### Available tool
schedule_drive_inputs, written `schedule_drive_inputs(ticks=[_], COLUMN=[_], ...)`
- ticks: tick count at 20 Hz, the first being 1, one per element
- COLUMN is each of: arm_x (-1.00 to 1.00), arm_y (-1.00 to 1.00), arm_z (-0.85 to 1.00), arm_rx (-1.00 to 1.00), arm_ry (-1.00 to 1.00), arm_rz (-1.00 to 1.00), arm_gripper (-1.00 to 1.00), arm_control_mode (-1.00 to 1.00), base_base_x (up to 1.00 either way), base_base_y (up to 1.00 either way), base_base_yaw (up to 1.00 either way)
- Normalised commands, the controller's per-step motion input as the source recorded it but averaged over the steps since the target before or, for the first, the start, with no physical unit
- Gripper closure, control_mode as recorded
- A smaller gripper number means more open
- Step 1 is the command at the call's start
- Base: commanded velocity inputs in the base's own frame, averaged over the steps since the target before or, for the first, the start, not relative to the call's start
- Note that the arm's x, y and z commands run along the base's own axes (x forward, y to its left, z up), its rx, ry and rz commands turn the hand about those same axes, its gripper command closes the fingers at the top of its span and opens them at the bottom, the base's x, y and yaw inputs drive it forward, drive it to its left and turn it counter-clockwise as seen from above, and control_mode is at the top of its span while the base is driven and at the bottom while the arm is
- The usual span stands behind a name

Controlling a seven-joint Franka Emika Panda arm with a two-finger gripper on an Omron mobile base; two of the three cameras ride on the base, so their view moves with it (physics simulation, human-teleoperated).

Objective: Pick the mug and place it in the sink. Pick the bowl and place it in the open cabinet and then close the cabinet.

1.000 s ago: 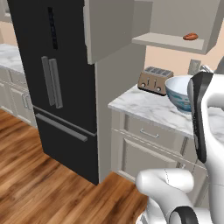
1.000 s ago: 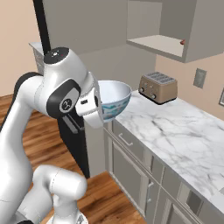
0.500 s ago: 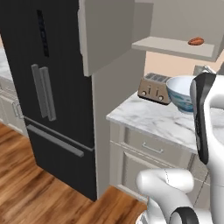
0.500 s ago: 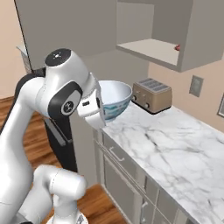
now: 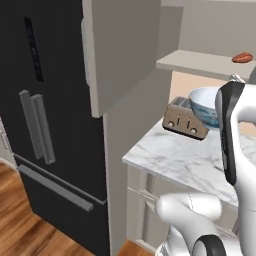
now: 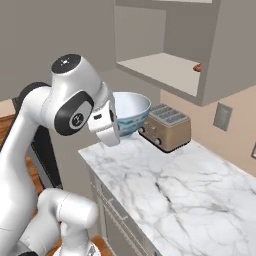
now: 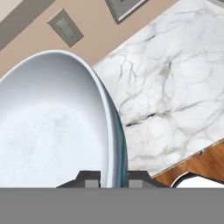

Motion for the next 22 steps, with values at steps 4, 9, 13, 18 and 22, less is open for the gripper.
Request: schedule_drive_inputs(ticks=[4,9,13,18,22], arm_x=[0.0,0.0,0.0,0.0,0.0], arm_y=[0.0,0.0,0.0,0.0,0.0], arm_z=[0.0,0.0,0.0,0.0,0.0], arm_rx=[0.0,0.0,0.0,0.0,0.0], arm_ry=[0.0,0.0,0.0,0.0,0.0], arm_rz=[0.0,0.0,0.0,0.0,0.0], arm_gripper=[1.0,1.0,1.0,1.0,1.0], arm_control_mode=[1.0,1.0,1.0,1.0,1.0], base_base_x=[0.78,0.88,0.82,0.84,0.69], base_base_y=[0.0,0.0,0.01,0.09,0.0], base_base_yaw=[-0.07,-0.22,-0.28,-0.23,-0.19])
